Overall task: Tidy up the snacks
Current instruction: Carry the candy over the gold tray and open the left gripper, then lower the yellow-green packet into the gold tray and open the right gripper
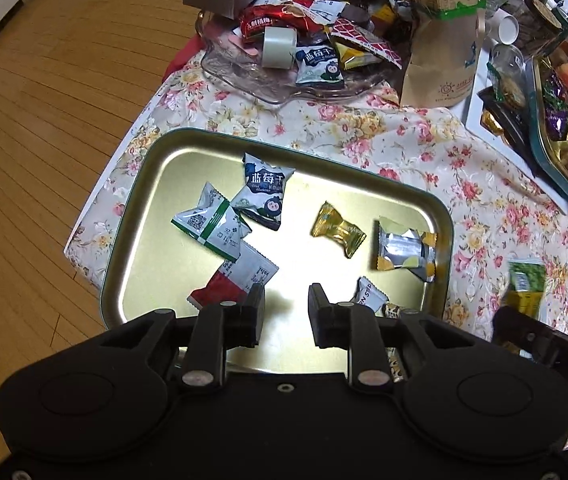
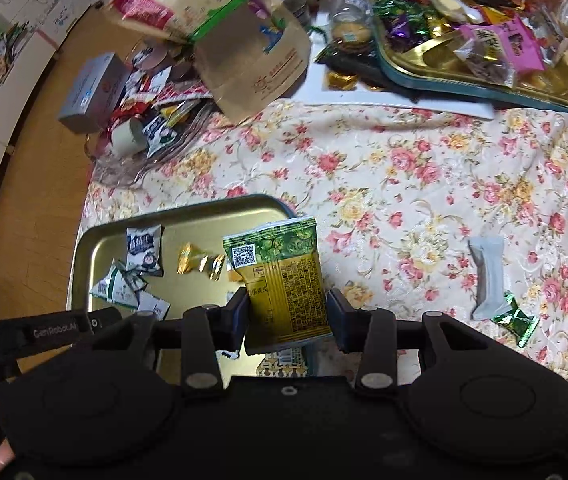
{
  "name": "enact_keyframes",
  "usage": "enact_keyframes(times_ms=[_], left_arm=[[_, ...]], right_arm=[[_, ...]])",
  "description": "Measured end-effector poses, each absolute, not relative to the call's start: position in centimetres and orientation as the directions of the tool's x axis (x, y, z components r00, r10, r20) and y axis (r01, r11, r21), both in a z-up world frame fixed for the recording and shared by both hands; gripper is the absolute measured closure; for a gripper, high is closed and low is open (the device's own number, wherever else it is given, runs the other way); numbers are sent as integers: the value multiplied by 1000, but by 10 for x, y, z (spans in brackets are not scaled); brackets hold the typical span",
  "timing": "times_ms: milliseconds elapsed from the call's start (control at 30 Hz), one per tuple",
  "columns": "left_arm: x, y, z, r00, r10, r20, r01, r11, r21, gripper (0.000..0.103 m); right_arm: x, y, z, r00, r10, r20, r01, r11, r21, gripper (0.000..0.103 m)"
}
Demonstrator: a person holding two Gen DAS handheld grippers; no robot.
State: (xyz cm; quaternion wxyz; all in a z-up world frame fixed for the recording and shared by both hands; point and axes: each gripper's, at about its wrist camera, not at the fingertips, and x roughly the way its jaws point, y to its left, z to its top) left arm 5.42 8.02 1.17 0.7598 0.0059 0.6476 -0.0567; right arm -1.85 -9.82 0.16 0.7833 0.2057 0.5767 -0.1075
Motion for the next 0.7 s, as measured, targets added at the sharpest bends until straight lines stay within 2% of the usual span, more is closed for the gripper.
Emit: enact_keyframes(times_ms=[367, 533, 700], left_arm=[[52, 79, 11, 149, -78, -986, 92, 994, -65, 70], [50, 73, 10, 138, -85, -987, 105, 992, -70, 70], [44, 57, 9, 131, -90, -987, 159, 985, -69, 70]], right_arm=[[-22, -61, 15, 385, 198, -901, 207, 933, 293, 55], [-22, -64, 17, 374, 201, -905, 237, 923, 302, 54], [-22, -75, 9, 335, 144, -931, 321, 911, 257, 54]])
